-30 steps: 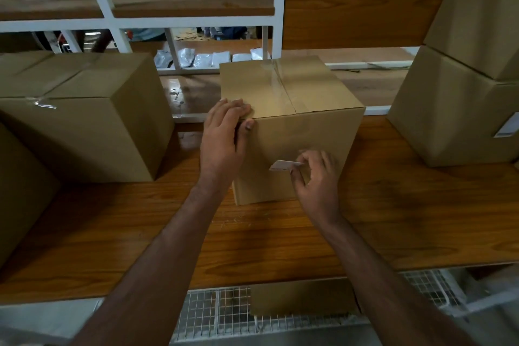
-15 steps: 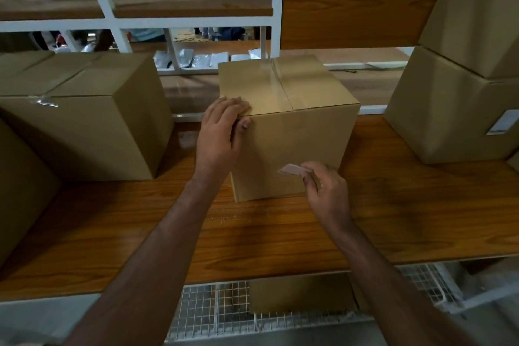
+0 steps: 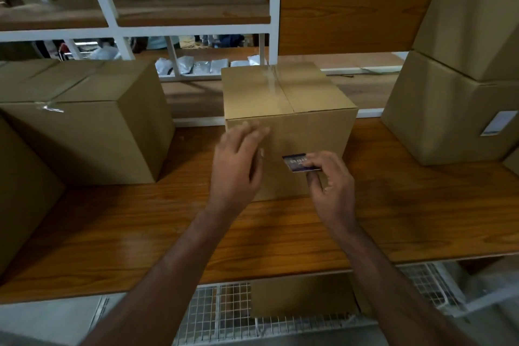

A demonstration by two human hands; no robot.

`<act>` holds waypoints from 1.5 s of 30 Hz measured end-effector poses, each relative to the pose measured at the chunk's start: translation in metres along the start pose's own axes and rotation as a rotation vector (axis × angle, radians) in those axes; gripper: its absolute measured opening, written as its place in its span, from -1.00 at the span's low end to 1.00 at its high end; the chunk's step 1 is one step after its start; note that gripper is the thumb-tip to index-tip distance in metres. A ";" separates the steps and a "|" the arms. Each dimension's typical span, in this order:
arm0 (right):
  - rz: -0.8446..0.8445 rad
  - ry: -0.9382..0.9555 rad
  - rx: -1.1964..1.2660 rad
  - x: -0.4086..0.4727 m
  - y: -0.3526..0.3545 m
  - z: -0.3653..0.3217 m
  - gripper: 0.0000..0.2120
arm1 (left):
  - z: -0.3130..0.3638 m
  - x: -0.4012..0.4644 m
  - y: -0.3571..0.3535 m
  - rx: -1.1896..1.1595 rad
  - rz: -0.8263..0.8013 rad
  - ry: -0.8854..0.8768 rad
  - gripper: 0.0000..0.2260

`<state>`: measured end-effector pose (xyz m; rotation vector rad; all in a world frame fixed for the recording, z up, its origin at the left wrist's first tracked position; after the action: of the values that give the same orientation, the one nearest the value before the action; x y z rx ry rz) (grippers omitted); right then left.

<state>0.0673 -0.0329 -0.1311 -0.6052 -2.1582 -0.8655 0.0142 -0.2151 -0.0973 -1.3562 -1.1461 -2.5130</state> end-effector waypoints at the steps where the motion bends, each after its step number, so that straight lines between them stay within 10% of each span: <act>1: 0.009 0.003 0.017 0.002 0.001 -0.001 -0.73 | 0.006 -0.007 -0.005 0.005 -0.022 -0.030 -0.64; 12: 0.013 -0.079 0.067 0.015 -0.003 0.001 -0.67 | 0.010 -0.007 -0.039 -0.319 -0.351 0.216 -0.52; 23: 0.062 -0.083 0.108 0.023 0.001 0.002 -0.57 | 0.006 0.005 -0.026 -0.214 -0.177 0.208 -0.88; 30: 0.193 -0.150 -0.022 0.029 0.014 0.023 -0.71 | -0.008 0.010 0.019 -0.165 0.222 0.214 -0.86; 45: 0.135 -0.322 -0.106 0.046 0.012 0.052 -0.61 | -0.038 0.045 0.014 -0.415 0.100 0.310 -0.82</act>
<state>0.0231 0.0201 -0.1177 -0.9896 -2.3324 -0.8593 -0.0342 -0.2370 -0.0679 -0.9976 -0.5070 -2.8534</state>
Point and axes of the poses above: each hand's wrist, its own x-axis towards the middle knuckle, its own y-axis out of the back of the hand, z = x × y, the point moved 8 cm from there along x, towards the middle knuckle, and after that the axes turned 1 degree about y, right-handed, at the moved point
